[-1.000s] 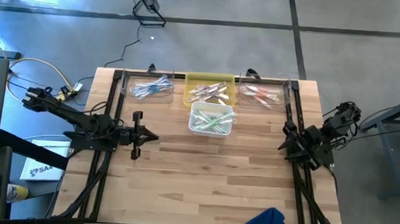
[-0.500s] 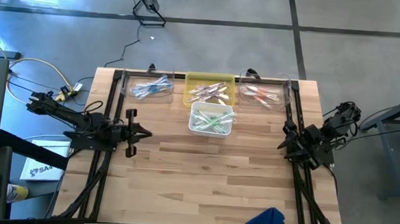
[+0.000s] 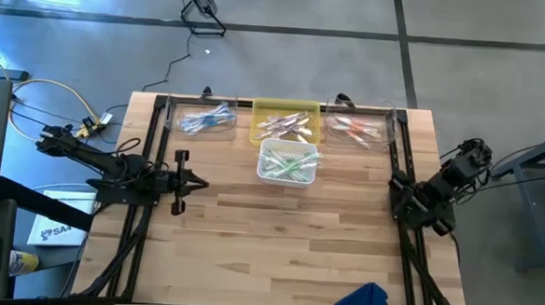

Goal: Pick & Place Toothbrushes
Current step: Return to Home Position

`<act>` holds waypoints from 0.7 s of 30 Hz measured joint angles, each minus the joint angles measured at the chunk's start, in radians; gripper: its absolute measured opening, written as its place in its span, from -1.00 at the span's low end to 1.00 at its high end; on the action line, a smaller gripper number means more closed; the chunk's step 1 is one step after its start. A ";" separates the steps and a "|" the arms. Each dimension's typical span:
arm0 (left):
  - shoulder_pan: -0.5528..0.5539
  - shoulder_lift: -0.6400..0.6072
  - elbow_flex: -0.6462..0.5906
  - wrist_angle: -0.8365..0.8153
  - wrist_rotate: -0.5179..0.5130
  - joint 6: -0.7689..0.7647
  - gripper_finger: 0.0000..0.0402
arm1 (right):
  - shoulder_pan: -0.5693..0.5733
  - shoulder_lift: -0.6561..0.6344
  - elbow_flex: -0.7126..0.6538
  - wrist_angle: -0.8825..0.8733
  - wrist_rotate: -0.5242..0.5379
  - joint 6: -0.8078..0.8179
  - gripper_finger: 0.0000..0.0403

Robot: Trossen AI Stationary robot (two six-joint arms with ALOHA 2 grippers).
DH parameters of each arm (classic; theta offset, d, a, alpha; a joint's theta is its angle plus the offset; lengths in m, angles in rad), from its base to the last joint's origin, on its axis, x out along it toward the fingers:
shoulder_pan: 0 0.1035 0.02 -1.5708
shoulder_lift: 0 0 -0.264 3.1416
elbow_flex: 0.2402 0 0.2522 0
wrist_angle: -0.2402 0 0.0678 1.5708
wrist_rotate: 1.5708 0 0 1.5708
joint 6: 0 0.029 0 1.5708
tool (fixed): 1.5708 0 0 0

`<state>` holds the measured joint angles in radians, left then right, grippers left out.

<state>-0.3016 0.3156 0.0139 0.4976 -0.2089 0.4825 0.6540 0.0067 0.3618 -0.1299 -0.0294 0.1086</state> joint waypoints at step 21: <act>0.000 0.000 -0.001 -0.001 -0.002 0.006 -0.91 | 0.000 0.000 -0.230 0.156 -0.116 -0.034 -0.14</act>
<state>-0.3016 0.3153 0.0128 0.4969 -0.2112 0.4889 0.6540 0.0063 0.1320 0.0263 -0.1456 0.0744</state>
